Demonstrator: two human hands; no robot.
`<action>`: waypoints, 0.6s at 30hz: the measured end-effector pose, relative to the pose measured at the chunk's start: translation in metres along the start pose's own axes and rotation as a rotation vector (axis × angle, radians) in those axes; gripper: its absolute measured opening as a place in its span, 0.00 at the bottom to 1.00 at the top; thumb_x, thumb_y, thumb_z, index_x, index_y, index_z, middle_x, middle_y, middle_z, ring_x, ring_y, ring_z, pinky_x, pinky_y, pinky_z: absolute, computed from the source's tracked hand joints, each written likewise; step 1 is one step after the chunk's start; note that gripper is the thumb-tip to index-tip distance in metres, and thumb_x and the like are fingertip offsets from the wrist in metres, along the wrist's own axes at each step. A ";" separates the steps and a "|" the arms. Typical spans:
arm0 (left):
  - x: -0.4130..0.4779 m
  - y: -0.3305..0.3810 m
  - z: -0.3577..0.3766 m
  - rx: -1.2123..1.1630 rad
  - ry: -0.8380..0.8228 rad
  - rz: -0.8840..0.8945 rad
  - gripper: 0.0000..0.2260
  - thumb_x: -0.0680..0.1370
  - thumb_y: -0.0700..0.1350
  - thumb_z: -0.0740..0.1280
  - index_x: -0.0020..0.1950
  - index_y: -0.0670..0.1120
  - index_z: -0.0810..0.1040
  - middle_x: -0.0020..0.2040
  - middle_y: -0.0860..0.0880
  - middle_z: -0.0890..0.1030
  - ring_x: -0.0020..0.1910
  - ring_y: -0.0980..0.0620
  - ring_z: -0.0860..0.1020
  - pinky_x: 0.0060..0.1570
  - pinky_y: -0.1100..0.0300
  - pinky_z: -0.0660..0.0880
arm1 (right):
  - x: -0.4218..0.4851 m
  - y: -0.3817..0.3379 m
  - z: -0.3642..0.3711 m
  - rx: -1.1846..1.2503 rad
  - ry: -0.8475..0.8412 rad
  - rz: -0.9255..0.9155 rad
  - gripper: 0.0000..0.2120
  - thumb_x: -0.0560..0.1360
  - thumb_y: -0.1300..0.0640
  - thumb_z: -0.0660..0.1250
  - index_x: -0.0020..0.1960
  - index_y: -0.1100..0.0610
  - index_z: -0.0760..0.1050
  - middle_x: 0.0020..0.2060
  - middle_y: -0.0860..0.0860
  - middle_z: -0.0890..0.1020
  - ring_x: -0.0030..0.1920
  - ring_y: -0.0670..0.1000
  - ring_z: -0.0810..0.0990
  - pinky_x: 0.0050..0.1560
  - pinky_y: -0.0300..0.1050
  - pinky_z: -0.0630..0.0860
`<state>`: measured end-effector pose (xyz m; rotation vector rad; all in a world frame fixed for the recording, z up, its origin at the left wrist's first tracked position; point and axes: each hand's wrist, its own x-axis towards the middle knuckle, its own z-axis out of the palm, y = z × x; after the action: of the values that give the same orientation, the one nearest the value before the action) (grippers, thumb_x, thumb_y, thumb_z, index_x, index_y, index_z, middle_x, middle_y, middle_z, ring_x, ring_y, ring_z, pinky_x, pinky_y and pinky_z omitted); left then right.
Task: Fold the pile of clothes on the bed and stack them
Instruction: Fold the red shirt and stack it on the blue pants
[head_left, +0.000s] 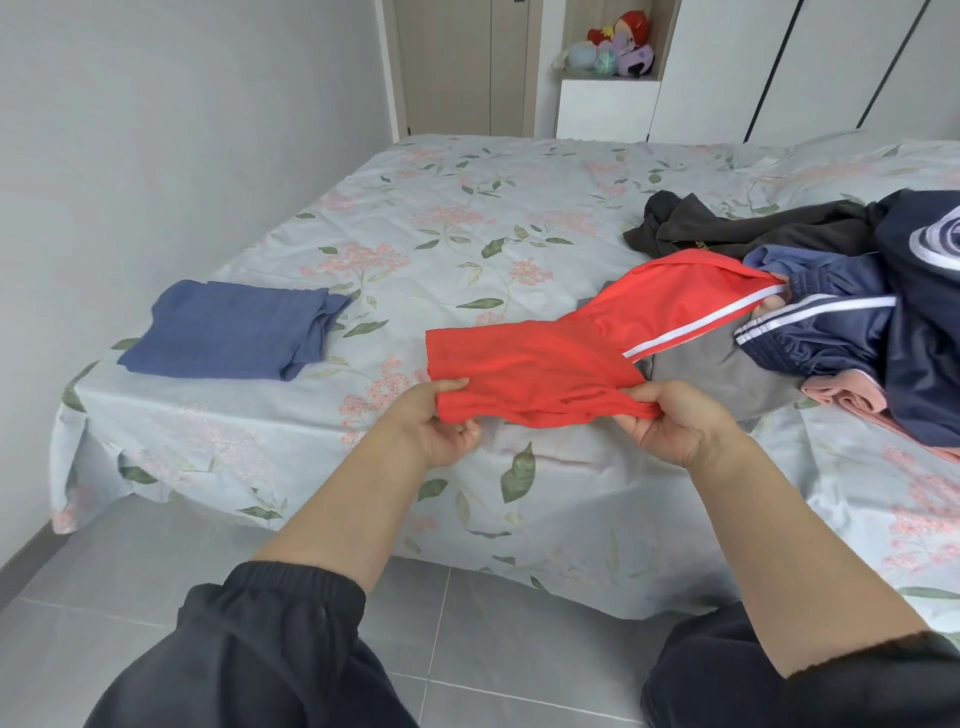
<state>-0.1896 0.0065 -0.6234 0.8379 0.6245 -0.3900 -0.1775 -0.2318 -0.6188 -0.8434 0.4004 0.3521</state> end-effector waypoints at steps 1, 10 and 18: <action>-0.004 0.007 0.001 -0.031 0.008 0.002 0.08 0.77 0.38 0.64 0.38 0.43 0.73 0.23 0.48 0.74 0.25 0.54 0.70 0.27 0.64 0.68 | -0.005 -0.003 0.011 0.027 -0.005 -0.019 0.15 0.76 0.75 0.49 0.48 0.69 0.73 0.35 0.61 0.83 0.32 0.57 0.84 0.30 0.45 0.81; -0.068 0.115 0.012 -0.041 0.069 0.190 0.08 0.80 0.35 0.57 0.53 0.35 0.74 0.54 0.40 0.77 0.61 0.42 0.76 0.60 0.42 0.73 | -0.025 -0.035 0.151 -0.010 -0.018 -0.109 0.12 0.77 0.74 0.47 0.51 0.69 0.68 0.57 0.65 0.75 0.55 0.61 0.79 0.53 0.52 0.76; -0.100 0.233 -0.040 -0.049 0.087 0.373 0.10 0.79 0.34 0.54 0.43 0.34 0.73 0.45 0.38 0.77 0.62 0.41 0.76 0.63 0.48 0.72 | 0.002 -0.003 0.271 0.029 -0.169 -0.065 0.20 0.76 0.75 0.46 0.65 0.71 0.65 0.63 0.68 0.72 0.60 0.64 0.76 0.54 0.56 0.76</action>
<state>-0.1515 0.1898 -0.4469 0.9062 0.5410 -0.0001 -0.1200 -0.0236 -0.4550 -0.7896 0.2205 0.3536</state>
